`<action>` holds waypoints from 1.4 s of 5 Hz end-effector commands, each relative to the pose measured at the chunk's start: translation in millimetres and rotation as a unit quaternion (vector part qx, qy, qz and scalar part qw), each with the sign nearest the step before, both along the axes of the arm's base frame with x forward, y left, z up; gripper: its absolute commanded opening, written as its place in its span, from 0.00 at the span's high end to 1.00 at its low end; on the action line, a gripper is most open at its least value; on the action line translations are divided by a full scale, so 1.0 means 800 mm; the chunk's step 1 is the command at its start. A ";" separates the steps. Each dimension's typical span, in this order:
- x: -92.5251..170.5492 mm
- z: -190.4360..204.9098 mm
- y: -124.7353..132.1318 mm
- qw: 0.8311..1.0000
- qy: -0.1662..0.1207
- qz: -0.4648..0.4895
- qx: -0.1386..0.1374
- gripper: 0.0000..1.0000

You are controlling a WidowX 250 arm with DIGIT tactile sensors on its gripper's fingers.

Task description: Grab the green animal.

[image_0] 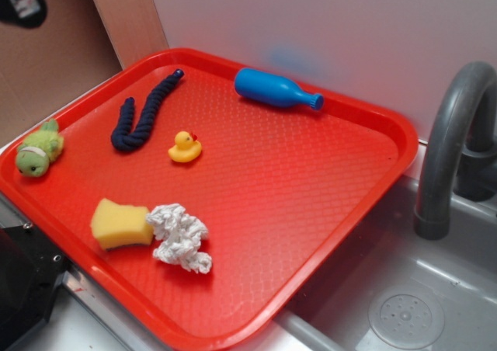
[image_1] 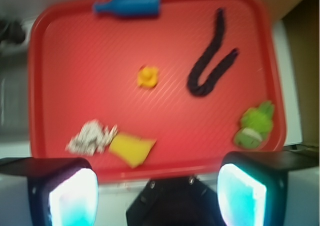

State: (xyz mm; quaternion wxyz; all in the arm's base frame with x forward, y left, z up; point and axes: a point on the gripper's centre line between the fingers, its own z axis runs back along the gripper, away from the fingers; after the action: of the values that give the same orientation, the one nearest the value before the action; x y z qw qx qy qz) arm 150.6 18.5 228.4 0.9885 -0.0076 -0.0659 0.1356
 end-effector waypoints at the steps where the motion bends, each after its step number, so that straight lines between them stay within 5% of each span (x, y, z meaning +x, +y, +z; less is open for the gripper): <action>1: 0.005 -0.019 0.087 0.987 -0.038 0.154 0.037 0.00; 3: -0.027 -0.066 0.149 0.974 -0.013 0.212 0.076 0.00; 5: -0.015 -0.140 0.192 0.957 -0.012 0.249 0.147 0.00; 7: -0.001 -0.216 0.199 0.955 0.031 0.229 0.188 0.00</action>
State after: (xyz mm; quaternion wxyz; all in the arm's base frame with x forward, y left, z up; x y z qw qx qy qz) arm 151.9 173.0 43.3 0.9177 0.1887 -0.0416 0.3472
